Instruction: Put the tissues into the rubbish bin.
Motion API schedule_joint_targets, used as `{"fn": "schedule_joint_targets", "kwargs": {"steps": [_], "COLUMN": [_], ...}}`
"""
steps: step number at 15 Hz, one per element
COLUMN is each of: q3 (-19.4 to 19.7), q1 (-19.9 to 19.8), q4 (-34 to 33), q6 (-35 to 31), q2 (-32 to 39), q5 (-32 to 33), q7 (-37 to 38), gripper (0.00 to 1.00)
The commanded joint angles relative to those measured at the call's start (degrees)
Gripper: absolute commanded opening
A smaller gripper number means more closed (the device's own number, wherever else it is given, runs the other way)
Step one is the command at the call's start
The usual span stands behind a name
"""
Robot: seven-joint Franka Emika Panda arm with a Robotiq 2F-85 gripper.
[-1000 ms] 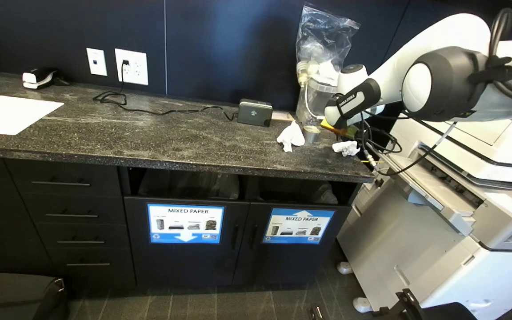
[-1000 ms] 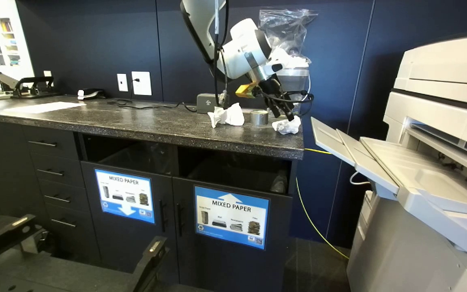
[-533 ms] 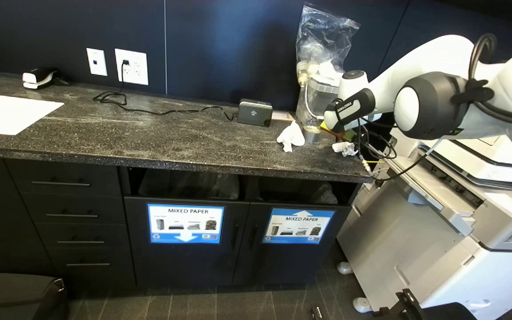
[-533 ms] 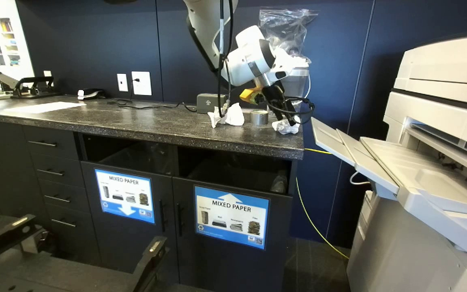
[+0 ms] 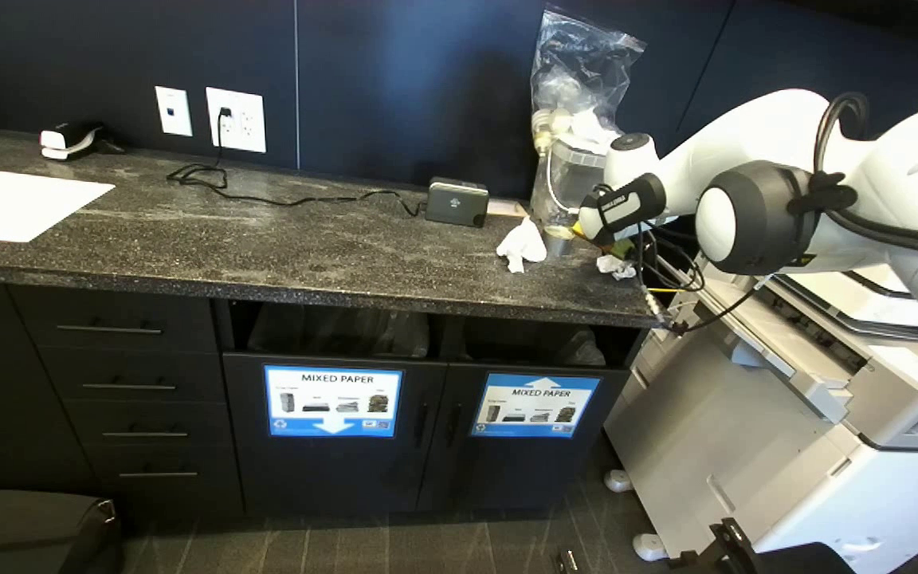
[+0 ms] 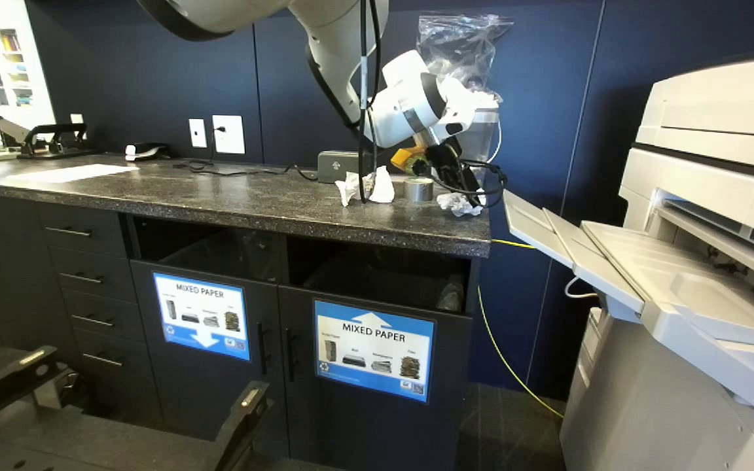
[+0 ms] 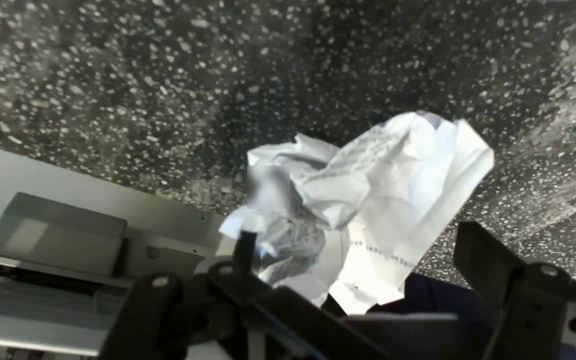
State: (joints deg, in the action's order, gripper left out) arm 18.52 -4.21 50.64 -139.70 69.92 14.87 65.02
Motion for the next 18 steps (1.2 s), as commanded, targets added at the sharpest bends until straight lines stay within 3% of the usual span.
{"fn": "schedule_joint_targets", "kwargs": {"steps": [1, 2, 3, 4, 11, 15, 18], "q3": [1.8, 1.6, 0.9, 1.0, -0.2, -1.3, -4.0], "q1": [-0.3, -0.4, -0.7, -0.7, -1.4, -1.8, -2.6], "q4": [-6.6, -7.1, -6.9, -7.2, -7.5, -7.1, -6.0], "q6": [1.1, 1.4, 1.5, 1.5, 2.4, 2.9, 3.2], "q2": [4.1, 4.4, 4.2, 4.5, 4.5, 4.2, 3.4], "q5": [-1.1, -1.3, -0.2, 0.0, -0.5, -0.5, -0.8], "q7": [1.3, 1.4, 1.9, 2.0, 0.0, -2.2, -9.0], "gripper": [1.00, 1.00, 0.75, 0.75, 0.20, 0.12, 0.16]}}
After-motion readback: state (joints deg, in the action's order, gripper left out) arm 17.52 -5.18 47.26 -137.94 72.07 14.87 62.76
